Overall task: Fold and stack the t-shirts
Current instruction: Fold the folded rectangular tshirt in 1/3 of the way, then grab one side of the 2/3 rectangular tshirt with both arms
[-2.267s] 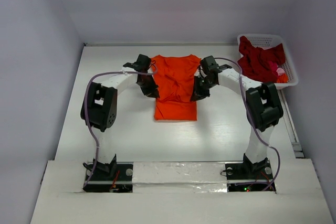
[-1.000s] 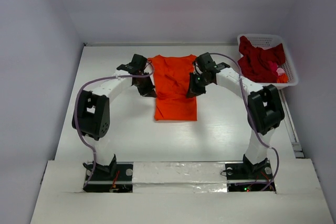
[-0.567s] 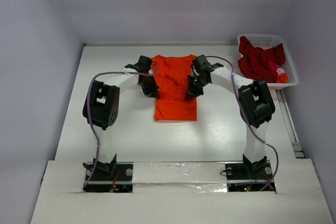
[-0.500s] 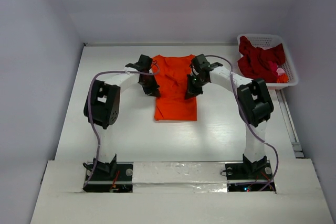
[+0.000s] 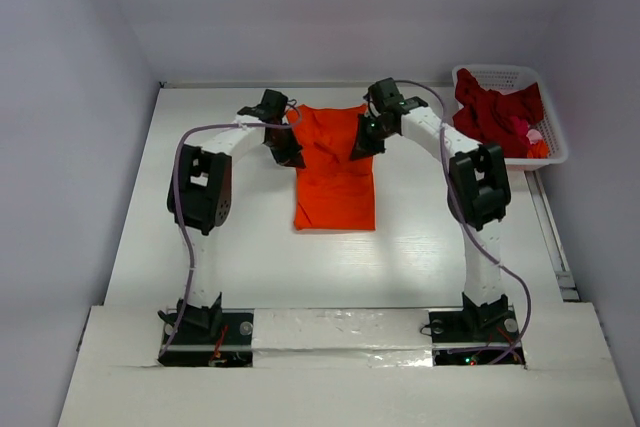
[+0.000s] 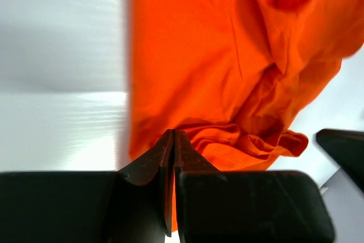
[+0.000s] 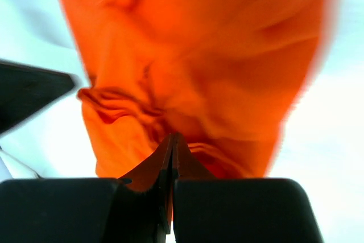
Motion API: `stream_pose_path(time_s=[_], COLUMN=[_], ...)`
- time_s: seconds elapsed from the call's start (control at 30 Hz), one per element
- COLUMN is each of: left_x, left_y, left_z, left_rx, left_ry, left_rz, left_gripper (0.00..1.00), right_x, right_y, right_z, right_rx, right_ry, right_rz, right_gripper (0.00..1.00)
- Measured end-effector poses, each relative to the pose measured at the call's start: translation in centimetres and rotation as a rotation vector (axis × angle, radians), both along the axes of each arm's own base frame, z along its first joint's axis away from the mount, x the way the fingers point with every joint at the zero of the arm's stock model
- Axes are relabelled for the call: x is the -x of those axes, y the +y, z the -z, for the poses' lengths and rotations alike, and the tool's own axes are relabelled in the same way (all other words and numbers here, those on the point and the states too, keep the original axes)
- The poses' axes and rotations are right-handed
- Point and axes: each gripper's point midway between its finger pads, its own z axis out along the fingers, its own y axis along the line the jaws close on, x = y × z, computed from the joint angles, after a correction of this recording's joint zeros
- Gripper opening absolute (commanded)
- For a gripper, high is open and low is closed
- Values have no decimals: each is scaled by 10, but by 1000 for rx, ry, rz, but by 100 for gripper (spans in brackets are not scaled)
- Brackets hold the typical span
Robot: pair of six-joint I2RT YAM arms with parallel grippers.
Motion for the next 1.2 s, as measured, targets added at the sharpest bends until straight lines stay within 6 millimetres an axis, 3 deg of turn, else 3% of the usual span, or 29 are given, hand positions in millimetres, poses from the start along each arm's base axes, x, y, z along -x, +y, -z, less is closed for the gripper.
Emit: stream_pose_path(time_s=[0.07,0.13,0.17,0.2,0.3,0.33,0.4,0.53,0.63,0.7,0.9,1.07,1.2], left_x=[-8,-21,-29,-38,-64,-72,-87,-106,-119,-123,-127,-155,-172], left_y=[14,30,38,47,66,72,81,88,88,87,81,77,77], left_z=[-4,-13,-18,-25,-49,-58,-71,-79,-65,-47,-8,-14,-19], left_rx=[-9,-15,-16,-15,-6,-1,11,31,49,62,100,152,179], left_ry=[-4,-26,-41,-61,-138,-167,-220,-278,-279,-248,-167,-217,-267], left_rz=[-29,-61,-77,-94,-133,-146,-161,-174,-185,-197,-223,-231,-240], left_gripper=[0,6,8,11,25,34,42,57,57,55,54,53,53], right_x=[-9,-17,-22,-28,-45,-50,-57,-76,-97,-109,-119,-132,-144], right_y=[-17,-36,-45,-54,-70,-72,-72,-71,-71,-75,-96,-104,-95], right_z=[-1,-3,-6,-11,-29,-38,-54,-89,-102,-97,-41,-17,-28], right_rx=[0,4,6,5,-10,-18,-36,-83,-110,-114,-126,-162,-226], right_ry=[8,16,15,9,-29,-44,-77,-148,-195,-203,-77,-28,-64], right_rz=[38,78,99,119,160,169,172,183,186,193,240,288,299], right_gripper=[0,9,17,35,63,66,73,73,73,72,71,72,72])
